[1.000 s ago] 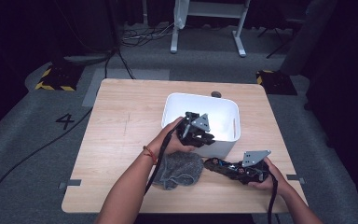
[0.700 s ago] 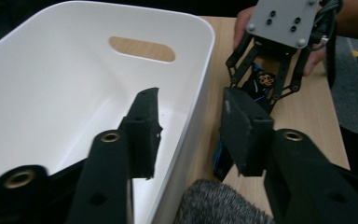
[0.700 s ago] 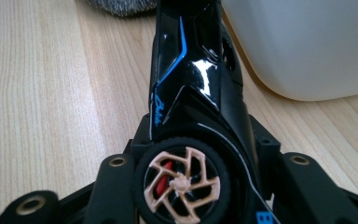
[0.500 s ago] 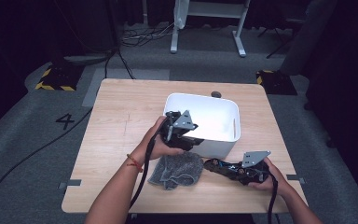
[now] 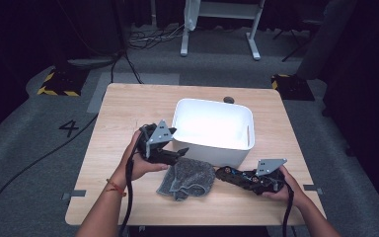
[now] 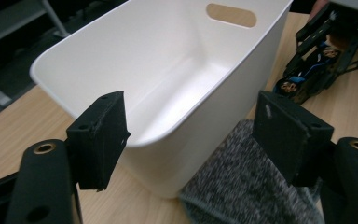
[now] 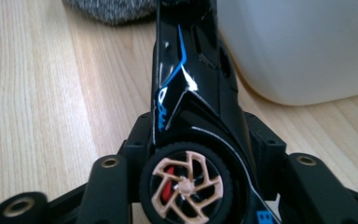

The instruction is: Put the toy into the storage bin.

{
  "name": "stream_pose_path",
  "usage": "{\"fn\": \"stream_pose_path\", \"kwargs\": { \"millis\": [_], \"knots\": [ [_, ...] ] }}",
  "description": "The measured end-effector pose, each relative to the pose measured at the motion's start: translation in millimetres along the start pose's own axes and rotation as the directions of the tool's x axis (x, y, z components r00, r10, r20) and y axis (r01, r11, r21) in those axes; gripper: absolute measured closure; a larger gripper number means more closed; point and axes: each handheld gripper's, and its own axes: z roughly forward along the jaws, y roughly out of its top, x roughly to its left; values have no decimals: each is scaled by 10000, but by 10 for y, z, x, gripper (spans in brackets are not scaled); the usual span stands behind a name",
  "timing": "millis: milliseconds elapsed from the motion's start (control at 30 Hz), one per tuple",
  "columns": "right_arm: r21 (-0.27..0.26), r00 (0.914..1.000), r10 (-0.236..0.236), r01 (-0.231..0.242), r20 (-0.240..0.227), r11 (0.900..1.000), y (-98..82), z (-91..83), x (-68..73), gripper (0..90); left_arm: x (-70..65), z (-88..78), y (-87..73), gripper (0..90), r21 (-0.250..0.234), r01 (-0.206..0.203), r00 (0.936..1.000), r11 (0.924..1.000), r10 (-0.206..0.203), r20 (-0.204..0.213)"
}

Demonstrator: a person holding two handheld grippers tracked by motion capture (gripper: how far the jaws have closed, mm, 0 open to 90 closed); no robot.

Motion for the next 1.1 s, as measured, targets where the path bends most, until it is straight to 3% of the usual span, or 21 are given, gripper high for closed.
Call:
{"fn": "stream_pose_path", "kwargs": {
  "millis": [200,367,500,633,900,1100],
  "knots": [
    [-227,9997,230,-229,48,9995,42,-23,-20,426,-59,-132,-324,218,477,202,9992,9987,-186,-340],
    [-241,9997,185,-181,171,9995,99,19,-5,406,-62,-114,-688,198,826,911,9951,9924,-875,-459],
    [-25,9995,165,-165,269,9999,142,66,6,427,-65,-60,-944,176,1267,1189,9924,9848,-1137,-475],
    [157,9996,147,-151,259,9998,147,86,14,488,-59,-29,-1169,168,1513,1620,9849,9751,-1503,-857],
    [447,9983,173,-198,561,9988,125,90,15,561,-100,39,-1432,170,1870,2138,9744,9588,-1957,-1106],
    [405,9988,86,-106,482,9991,120,87,19,568,-119,123,-1563,168,2321,2466,9679,9409,-2272,-1070]
  ]
}}
